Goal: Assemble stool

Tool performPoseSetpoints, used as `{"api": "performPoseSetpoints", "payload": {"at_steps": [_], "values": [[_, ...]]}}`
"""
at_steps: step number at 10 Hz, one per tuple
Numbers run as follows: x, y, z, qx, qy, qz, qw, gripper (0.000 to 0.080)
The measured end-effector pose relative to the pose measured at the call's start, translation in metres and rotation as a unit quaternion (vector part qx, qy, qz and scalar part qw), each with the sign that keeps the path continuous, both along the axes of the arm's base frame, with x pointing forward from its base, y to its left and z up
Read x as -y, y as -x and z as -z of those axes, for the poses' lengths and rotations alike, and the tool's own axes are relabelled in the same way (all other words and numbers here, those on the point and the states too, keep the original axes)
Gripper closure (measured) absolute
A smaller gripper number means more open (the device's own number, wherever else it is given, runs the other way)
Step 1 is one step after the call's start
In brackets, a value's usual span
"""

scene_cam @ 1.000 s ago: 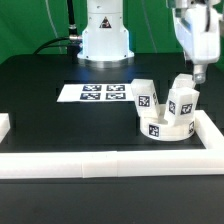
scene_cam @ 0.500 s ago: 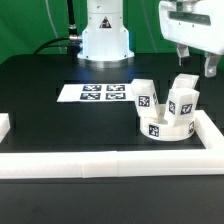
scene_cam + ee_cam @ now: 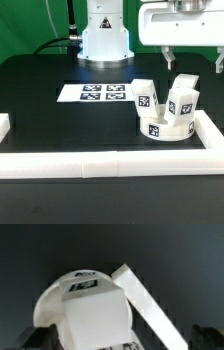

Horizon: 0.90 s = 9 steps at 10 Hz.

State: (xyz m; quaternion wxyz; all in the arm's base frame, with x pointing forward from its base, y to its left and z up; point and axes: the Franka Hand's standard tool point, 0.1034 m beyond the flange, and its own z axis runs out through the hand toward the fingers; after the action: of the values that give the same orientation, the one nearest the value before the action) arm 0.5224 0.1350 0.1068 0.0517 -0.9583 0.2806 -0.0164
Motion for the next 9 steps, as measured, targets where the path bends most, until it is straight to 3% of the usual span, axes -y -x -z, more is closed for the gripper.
{"api": "performPoseSetpoints", "payload": {"at_steps": [4, 7, 9], "values": [[0.0033, -0.0002, 0.0011, 0.009, 0.014, -0.126, 0.992, 0.0151], [0.0081, 0.0008, 0.0028, 0.025, 0.028, -0.294, 0.955, 0.0151], [0.0032, 0.0056, 0.0037, 0.037, 0.033, -0.314, 0.948, 0.0151]]}}
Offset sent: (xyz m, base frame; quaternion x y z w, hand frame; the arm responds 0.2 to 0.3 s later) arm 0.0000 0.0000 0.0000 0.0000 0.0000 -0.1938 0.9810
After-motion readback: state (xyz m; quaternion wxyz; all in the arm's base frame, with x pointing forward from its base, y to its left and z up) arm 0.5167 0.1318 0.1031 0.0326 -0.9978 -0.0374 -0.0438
